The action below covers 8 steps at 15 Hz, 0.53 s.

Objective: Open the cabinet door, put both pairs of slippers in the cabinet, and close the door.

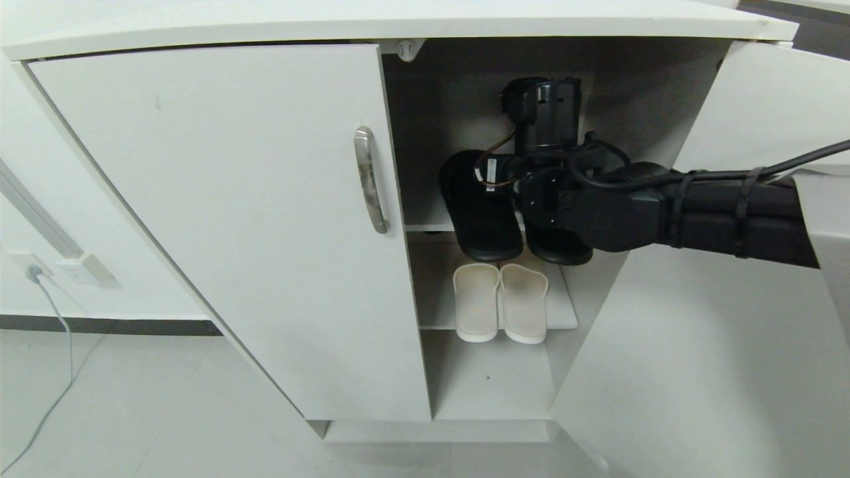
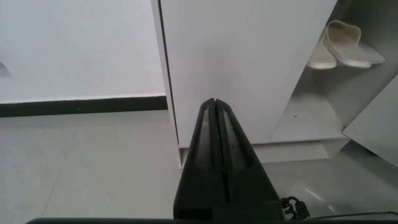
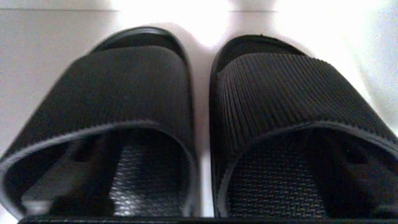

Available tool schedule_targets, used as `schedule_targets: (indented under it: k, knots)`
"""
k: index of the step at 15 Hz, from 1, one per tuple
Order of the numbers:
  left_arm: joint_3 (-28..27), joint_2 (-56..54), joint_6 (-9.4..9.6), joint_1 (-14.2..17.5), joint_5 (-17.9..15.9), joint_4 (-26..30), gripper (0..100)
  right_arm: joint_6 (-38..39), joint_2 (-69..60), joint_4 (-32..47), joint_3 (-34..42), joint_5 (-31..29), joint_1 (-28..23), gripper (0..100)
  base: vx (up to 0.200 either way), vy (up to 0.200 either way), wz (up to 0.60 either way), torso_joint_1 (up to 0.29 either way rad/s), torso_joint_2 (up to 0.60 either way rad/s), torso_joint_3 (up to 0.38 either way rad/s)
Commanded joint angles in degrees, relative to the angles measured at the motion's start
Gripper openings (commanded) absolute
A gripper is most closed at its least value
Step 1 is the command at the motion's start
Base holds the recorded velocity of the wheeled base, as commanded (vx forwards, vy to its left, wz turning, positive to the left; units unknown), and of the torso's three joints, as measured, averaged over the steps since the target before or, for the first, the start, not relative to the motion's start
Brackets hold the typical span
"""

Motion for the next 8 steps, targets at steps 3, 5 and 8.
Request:
schedule_targets:
  k: [3,5,8]
  knots:
    - [0.01,0.05,-0.01,0.03,-0.02,-0.01,0,-0.05,-6.73,-0.32,7.38,-0.04,2.24,100,0.0,0.0,0.0,0.0,0.0,0.0]
    - [0.01,0.05,-0.01,0.03,-0.02,-0.01,0,-0.05,-9.28,-0.49,11.77,-0.13,2.94,100,0.0,0.0,0.0,0.0,0.0,0.0]
    - [0.01,0.05,-0.01,0.03,-0.02,-0.01,0,0.12,-8.67,-0.67,11.95,-0.13,2.85,100,0.0,0.0,0.0,0.0,0.0,0.0]
